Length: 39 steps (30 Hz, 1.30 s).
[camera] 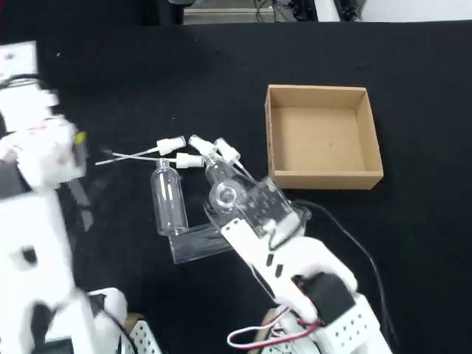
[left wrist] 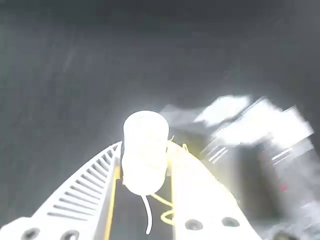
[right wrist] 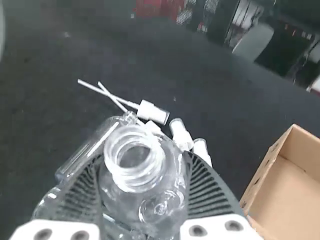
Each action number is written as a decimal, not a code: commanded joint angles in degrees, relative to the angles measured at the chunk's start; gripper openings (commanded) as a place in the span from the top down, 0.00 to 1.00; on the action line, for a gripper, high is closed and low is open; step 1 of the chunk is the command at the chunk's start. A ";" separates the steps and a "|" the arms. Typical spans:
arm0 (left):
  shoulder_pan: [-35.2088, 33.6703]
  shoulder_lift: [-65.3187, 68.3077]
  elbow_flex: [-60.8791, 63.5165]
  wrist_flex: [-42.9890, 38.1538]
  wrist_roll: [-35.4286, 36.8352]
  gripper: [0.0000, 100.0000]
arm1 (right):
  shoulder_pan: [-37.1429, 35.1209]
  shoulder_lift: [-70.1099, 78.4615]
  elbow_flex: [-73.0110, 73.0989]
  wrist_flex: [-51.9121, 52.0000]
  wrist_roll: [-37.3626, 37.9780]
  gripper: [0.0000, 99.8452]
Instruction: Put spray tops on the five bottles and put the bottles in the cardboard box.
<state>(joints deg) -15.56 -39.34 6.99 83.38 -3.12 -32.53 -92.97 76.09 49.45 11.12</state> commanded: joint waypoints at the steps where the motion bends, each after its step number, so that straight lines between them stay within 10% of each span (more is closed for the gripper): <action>1: 14.55 -11.69 -0.75 -15.03 8.35 0.97 | 0.79 -5.14 0.92 0.18 -0.09 0.99; 11: 34.59 -15.74 -0.75 -35.78 8.70 0.97 | 11.52 3.12 0.92 -7.74 -7.74 0.99; 39: 47.87 -16.26 11.56 -38.51 8.70 0.97 | 11.69 21.93 -2.51 -18.90 -11.60 0.99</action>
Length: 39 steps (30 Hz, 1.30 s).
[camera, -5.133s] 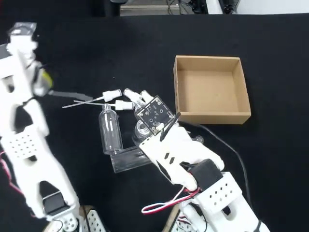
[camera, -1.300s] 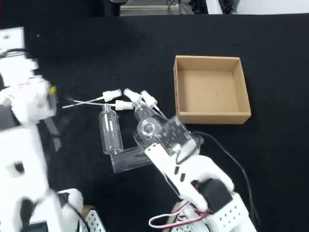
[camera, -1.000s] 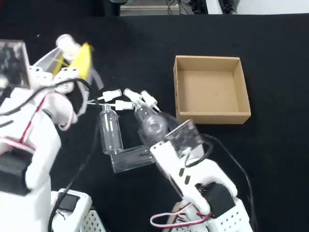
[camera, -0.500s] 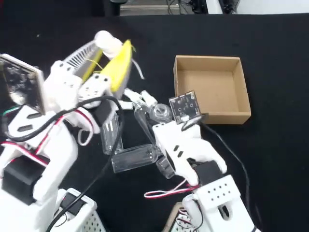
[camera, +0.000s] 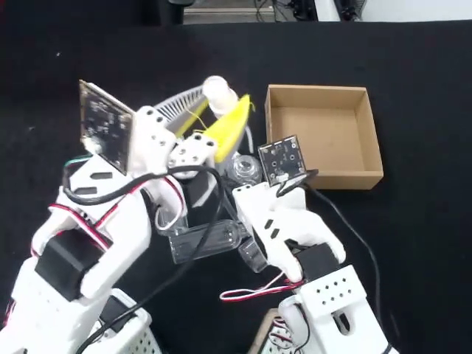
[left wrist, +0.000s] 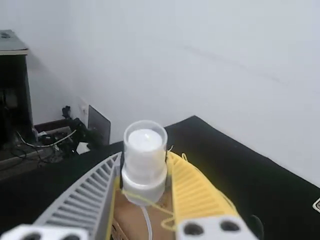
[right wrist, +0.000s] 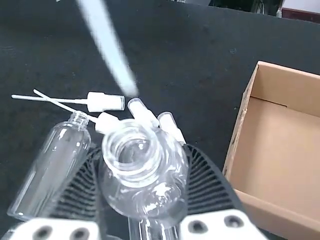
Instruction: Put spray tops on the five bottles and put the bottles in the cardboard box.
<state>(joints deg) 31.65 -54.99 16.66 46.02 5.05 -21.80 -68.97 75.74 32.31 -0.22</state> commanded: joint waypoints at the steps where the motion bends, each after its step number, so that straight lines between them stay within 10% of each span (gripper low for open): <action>1: 0.57 -0.62 2.77 -1.14 0.53 0.97 | 0.97 -2.42 -2.07 -1.76 -0.35 0.99; 23: -2.07 -0.70 13.23 -1.41 0.97 0.97 | 0.97 -2.86 -1.98 -1.67 -0.35 0.99; 30: -0.04 -0.70 13.58 -0.97 1.05 0.75 | 0.97 -3.03 -1.98 -1.41 -0.35 0.99; 39: -0.57 -0.70 13.32 -0.97 0.88 0.77 | 0.97 -3.21 -1.98 -1.41 -0.26 0.99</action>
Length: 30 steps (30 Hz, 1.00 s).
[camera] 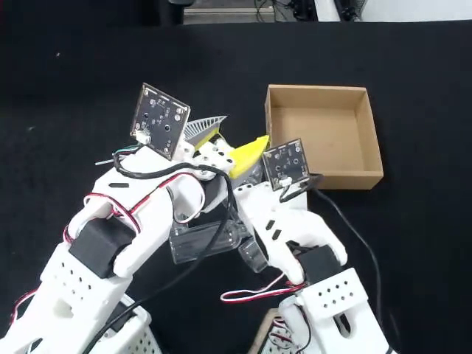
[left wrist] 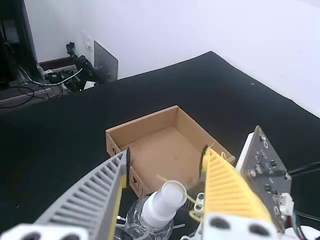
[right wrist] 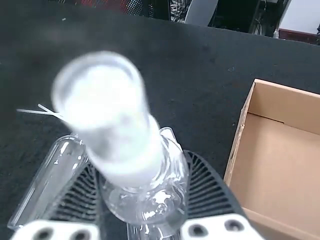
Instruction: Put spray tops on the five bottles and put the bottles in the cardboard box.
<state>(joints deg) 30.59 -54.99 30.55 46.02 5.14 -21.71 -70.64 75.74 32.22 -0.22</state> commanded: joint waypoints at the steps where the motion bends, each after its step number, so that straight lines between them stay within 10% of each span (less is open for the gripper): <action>1: -0.22 -0.70 -0.66 -0.97 0.70 0.77 | 0.88 -1.54 -1.98 -1.32 -0.26 0.99; 20: -26.33 -0.62 16.57 -11.69 0.88 0.77 | 16.70 -0.92 -6.99 -1.67 -0.35 0.99; 30: -28.53 -0.62 46.29 -43.96 0.97 0.77 | 23.56 -0.13 -16.57 -1.67 -0.35 0.99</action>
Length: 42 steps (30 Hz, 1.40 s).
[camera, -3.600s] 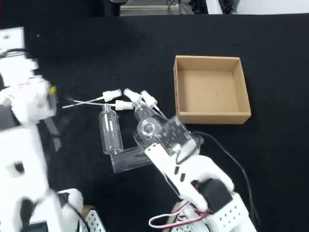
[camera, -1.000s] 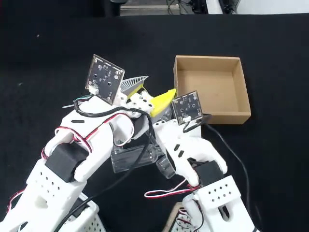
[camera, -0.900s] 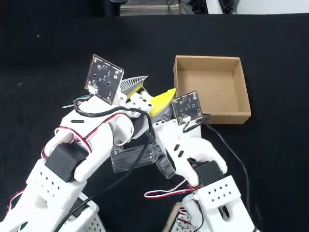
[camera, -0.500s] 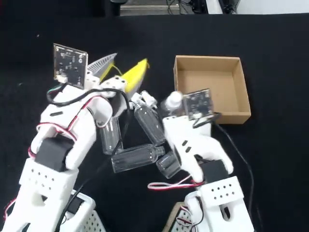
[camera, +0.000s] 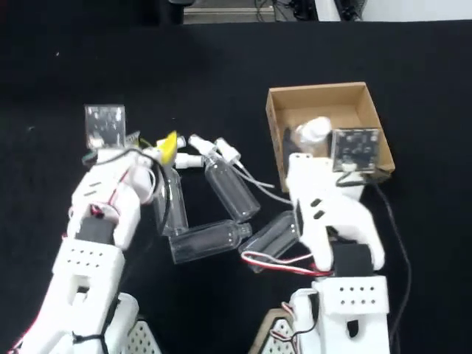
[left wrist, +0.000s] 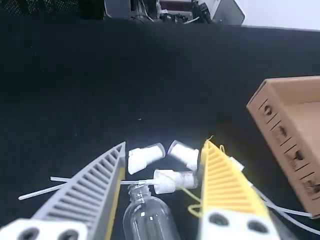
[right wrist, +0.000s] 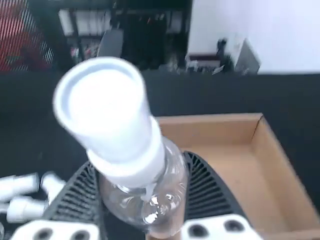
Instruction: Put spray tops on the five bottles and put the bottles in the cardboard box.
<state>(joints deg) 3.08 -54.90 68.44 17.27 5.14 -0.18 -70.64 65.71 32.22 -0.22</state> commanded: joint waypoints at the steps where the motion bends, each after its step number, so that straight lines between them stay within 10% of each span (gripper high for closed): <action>1: -0.92 -0.70 10.42 -18.20 0.97 0.77 | 2.11 0.92 -7.69 -1.67 -0.35 0.99; 15: -1.54 -0.62 20.26 -25.23 1.05 0.77 | 2.02 49.89 -22.11 -30.33 -0.35 0.99; 28: 1.89 -0.09 20.97 -25.23 0.53 0.77 | 0.79 66.59 -24.04 -44.40 -0.26 0.99; 42: 1.89 -0.26 21.41 -25.32 0.53 0.77 | 0.88 75.91 -38.11 -29.89 -0.35 0.99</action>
<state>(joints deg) 4.31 -54.81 90.51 -6.73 5.58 0.97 5.49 35.47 -4.97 -0.22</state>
